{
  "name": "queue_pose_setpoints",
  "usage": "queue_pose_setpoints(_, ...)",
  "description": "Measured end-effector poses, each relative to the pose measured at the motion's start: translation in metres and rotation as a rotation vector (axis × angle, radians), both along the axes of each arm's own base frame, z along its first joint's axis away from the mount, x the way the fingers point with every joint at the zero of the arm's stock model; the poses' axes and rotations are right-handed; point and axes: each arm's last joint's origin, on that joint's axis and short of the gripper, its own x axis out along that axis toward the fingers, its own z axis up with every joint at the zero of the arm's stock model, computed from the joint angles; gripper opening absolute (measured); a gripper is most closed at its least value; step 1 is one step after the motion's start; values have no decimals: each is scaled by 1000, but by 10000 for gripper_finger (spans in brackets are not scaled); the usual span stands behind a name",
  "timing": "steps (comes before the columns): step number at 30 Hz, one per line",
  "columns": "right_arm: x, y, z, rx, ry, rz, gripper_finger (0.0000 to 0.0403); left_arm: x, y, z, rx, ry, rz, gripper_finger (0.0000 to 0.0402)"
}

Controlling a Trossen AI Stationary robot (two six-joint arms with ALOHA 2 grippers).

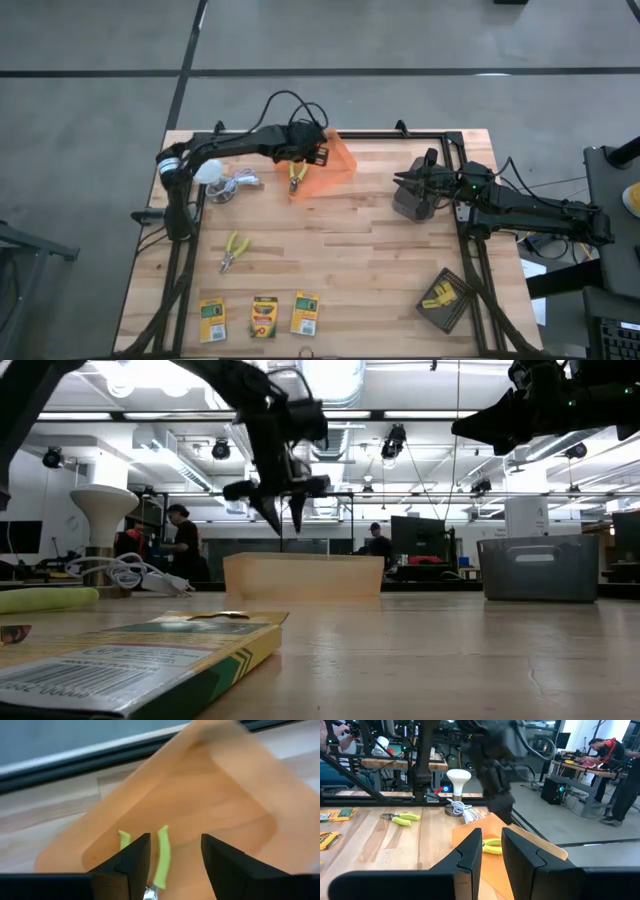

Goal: Pick & Place School Supplies
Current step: Put the yellow hole puncher into the orange bin

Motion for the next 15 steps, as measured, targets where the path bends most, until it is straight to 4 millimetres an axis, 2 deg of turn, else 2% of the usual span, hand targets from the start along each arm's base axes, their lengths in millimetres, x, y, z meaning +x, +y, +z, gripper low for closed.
queue_pose_setpoints(5,0,0,0,0,0,0,68,6,-46,14,75,25,-78,179)
queue_pose_setpoints(15,0,0,0,0,0,0,68,12,-152,11,107,140,-355,179)
